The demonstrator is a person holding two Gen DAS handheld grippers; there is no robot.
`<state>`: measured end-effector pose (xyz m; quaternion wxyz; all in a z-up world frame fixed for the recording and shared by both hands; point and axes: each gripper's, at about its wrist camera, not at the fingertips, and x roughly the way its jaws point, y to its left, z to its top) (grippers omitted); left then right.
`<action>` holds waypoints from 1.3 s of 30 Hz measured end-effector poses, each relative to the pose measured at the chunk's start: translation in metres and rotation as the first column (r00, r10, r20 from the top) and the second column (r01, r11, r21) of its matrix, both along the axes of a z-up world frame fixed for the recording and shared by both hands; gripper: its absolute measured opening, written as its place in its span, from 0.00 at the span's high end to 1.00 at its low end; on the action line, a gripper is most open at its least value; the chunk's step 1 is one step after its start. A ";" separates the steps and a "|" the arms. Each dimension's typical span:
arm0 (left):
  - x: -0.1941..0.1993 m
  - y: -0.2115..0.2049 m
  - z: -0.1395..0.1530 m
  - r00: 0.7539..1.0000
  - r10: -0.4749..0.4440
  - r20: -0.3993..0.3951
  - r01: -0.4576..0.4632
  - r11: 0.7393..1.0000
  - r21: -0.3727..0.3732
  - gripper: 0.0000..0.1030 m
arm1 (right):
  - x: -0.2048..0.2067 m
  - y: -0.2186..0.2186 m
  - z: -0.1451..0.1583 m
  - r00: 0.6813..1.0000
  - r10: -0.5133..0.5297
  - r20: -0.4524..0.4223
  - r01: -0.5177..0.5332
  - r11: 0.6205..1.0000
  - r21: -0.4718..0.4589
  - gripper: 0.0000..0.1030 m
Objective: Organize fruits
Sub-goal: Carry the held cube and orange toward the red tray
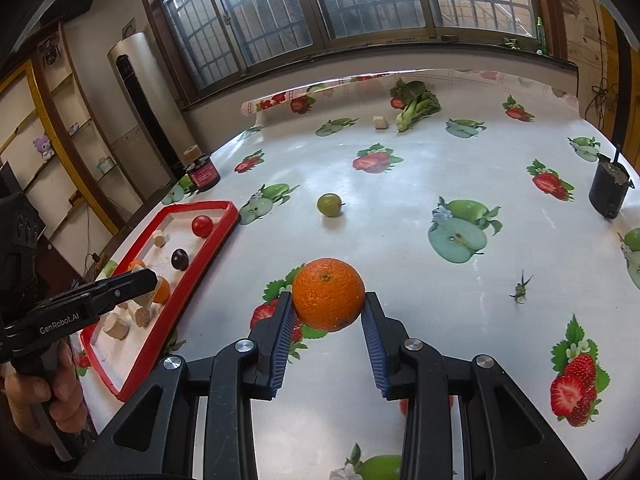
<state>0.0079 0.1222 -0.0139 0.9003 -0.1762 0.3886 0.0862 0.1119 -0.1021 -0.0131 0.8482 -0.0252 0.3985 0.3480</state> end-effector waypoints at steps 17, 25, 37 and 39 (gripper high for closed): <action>-0.032 0.030 -0.006 0.998 0.069 -0.010 -0.069 0.998 -0.002 0.74 | -0.030 0.053 0.002 0.994 0.114 -0.004 -0.114 0.994 -0.003 0.66; -0.048 0.042 -0.005 0.995 0.099 -0.007 -0.099 0.995 -0.004 0.74 | -0.046 0.075 0.003 0.985 0.170 0.000 -0.170 0.985 -0.011 0.66; -0.082 0.073 -0.011 0.986 0.169 -0.012 -0.169 0.986 -0.016 0.74 | -0.074 0.109 0.001 0.966 0.260 -0.002 -0.259 0.966 -0.020 0.66; -0.088 0.079 -0.012 0.983 0.182 -0.014 -0.182 0.983 -0.022 0.74 | -0.079 0.114 0.001 0.962 0.275 -0.003 -0.275 0.961 -0.023 0.66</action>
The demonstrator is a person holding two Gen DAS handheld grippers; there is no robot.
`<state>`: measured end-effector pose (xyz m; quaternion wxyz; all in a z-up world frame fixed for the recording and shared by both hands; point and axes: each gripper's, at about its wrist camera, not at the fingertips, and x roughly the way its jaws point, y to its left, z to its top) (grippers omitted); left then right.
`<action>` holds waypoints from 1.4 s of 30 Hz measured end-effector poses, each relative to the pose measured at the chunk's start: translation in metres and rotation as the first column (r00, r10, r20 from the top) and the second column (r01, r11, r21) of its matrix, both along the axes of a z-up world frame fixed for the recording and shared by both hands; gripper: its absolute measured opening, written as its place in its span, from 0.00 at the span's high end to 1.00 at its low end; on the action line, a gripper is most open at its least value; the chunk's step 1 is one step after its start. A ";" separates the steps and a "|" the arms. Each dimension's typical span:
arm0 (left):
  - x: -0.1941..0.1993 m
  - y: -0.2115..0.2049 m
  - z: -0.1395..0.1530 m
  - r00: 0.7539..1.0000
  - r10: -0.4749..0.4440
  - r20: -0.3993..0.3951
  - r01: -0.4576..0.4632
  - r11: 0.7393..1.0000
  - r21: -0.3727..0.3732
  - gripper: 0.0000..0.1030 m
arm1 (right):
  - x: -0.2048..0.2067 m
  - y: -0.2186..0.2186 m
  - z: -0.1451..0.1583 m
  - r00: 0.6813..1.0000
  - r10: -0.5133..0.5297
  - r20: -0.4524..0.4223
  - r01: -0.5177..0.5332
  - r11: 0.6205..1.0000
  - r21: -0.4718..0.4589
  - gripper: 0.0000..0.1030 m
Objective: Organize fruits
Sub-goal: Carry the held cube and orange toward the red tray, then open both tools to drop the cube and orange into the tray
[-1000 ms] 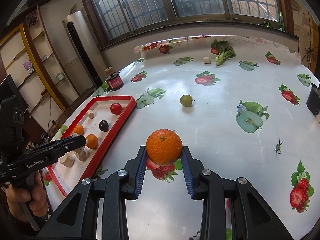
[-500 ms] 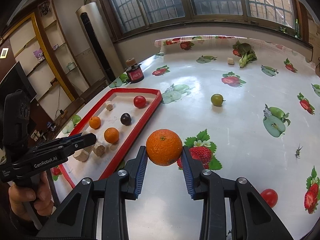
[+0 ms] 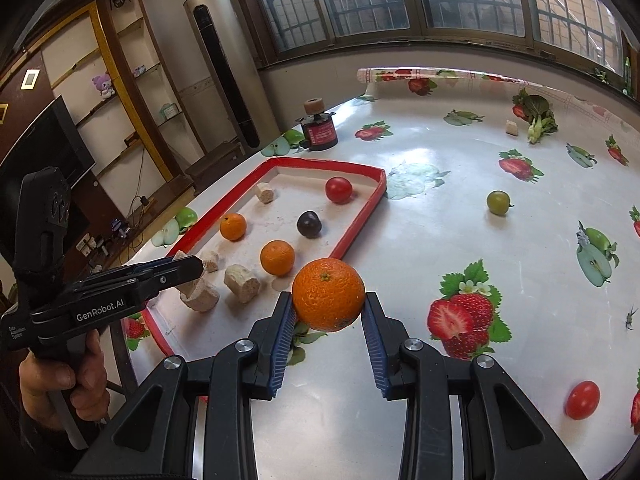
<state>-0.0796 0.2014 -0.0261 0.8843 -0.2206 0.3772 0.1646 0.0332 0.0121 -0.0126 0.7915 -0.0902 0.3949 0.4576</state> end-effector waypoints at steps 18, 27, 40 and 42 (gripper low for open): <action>-0.039 0.031 -0.011 0.998 0.068 -0.013 -0.068 0.998 -0.015 0.74 | -0.035 0.050 -0.008 0.992 0.124 -0.008 -0.124 0.992 -0.015 0.66; -0.037 0.033 -0.026 0.997 0.061 -0.051 -0.061 0.998 -0.016 0.74 | -0.055 0.074 -0.028 0.980 0.199 -0.025 -0.200 0.977 -0.070 0.66; -0.031 0.040 -0.043 0.994 0.058 -0.096 -0.060 0.998 -0.019 0.74 | -0.064 0.092 -0.050 0.968 0.245 -0.049 -0.249 0.958 -0.140 0.66; -0.030 0.040 -0.045 0.994 0.053 -0.100 -0.055 0.998 -0.016 0.74 | -0.063 0.093 -0.052 0.968 0.245 -0.051 -0.250 0.957 -0.146 0.66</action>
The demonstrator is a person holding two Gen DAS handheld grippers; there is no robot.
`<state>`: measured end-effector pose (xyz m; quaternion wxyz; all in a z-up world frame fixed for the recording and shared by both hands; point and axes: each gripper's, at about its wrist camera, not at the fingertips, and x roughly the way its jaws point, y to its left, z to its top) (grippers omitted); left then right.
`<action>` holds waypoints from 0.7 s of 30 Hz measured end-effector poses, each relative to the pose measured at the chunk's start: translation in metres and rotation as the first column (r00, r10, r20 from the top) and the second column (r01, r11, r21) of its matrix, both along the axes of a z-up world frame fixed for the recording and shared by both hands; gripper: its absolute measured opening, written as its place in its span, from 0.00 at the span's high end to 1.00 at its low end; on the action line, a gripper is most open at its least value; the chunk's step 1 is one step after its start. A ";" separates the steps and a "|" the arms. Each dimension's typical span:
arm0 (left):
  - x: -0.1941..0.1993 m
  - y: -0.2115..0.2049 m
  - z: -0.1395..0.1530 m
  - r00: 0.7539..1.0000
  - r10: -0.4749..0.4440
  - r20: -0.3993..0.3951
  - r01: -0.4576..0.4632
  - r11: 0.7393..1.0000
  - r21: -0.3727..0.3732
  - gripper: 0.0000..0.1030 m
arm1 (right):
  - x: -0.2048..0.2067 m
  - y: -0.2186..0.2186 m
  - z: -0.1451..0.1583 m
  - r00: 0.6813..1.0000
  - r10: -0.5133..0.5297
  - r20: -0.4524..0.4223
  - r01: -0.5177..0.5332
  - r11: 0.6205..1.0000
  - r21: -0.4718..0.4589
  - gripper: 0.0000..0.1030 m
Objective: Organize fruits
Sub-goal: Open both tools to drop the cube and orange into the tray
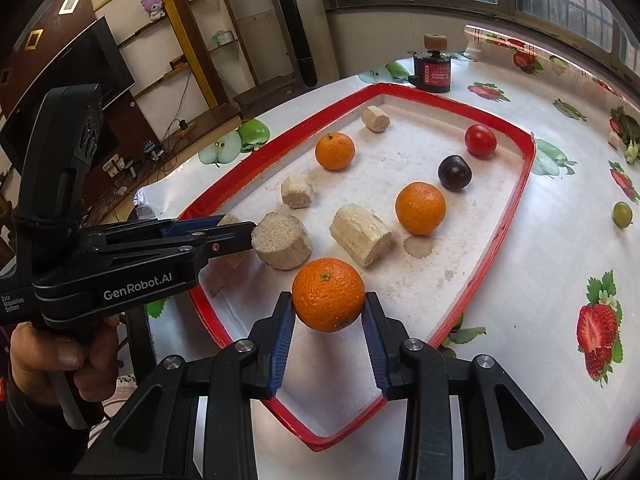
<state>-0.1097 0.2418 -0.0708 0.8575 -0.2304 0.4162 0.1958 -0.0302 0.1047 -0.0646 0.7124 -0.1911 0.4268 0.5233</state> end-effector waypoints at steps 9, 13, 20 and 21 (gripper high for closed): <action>0.007 -0.001 -0.002 1.000 0.001 -0.026 -0.001 1.000 0.017 0.74 | 0.004 0.001 -0.004 1.000 -0.005 0.006 0.005 1.000 -0.015 0.65; 0.006 0.001 0.002 0.999 0.019 -0.029 -0.018 1.000 0.023 0.56 | 0.007 -0.001 -0.005 1.000 -0.017 0.005 0.018 1.000 -0.024 0.64; 0.004 0.002 0.006 0.998 0.046 -0.032 -0.046 0.999 0.021 0.36 | 0.007 -0.007 0.002 1.000 -0.021 0.007 0.021 1.000 -0.005 0.57; 0.004 0.002 0.006 0.998 0.047 -0.034 -0.046 0.999 0.022 0.36 | 0.007 -0.009 0.004 1.000 -0.023 0.012 0.023 1.000 -0.002 0.54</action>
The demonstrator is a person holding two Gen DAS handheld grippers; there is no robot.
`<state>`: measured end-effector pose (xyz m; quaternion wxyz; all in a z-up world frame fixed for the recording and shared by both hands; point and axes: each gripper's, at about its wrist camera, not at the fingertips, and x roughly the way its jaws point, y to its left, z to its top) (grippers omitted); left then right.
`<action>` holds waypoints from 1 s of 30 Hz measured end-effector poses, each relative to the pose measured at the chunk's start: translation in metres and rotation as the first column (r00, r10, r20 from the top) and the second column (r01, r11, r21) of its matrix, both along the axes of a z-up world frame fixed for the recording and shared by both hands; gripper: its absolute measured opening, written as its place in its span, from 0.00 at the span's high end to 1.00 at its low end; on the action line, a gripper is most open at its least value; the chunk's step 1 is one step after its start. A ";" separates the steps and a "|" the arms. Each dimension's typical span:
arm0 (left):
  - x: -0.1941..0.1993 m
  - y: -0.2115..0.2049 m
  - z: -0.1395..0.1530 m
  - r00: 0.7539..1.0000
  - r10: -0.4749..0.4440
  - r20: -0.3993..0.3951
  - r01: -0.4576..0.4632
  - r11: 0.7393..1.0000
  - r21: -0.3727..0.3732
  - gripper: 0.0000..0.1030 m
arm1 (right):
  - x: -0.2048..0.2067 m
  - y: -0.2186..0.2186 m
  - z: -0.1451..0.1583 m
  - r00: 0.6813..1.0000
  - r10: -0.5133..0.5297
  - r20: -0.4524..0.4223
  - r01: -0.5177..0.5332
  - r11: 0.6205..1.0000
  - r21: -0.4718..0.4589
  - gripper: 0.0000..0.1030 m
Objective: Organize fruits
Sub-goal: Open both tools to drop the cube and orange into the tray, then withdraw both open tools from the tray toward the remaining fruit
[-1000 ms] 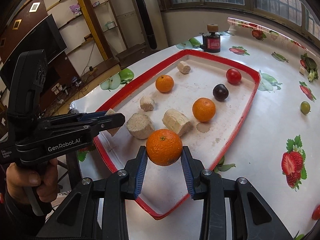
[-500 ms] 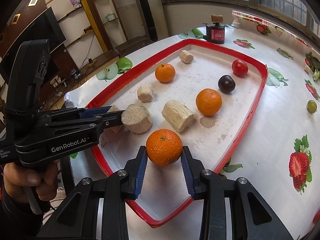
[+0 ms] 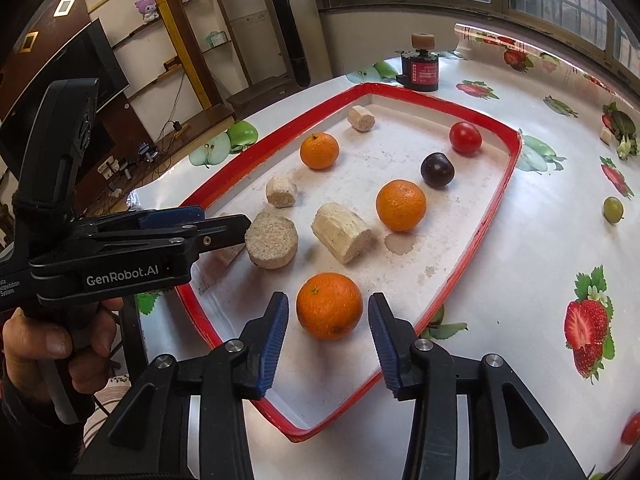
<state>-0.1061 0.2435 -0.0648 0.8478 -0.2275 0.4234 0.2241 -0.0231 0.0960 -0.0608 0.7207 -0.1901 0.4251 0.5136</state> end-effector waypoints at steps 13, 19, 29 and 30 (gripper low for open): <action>-0.003 -0.004 0.016 0.999 -0.002 0.032 0.001 1.000 0.002 0.36 | 0.003 -0.026 0.016 1.000 -0.029 0.010 0.028 0.999 0.046 0.51; 0.008 -0.016 0.024 0.998 -0.033 0.050 0.033 0.999 0.002 0.36 | 0.017 -0.054 0.023 0.996 -0.094 0.010 0.093 0.993 0.070 0.51; 0.042 -0.051 0.039 0.990 -0.129 0.061 0.128 0.992 0.025 0.36 | 0.061 -0.122 0.030 0.963 -0.269 -0.002 0.268 0.959 0.094 0.51; 0.045 -0.055 0.041 0.988 -0.140 0.063 0.138 0.990 0.027 0.36 | 0.065 -0.129 0.030 0.959 -0.285 -0.003 0.284 0.954 0.094 0.50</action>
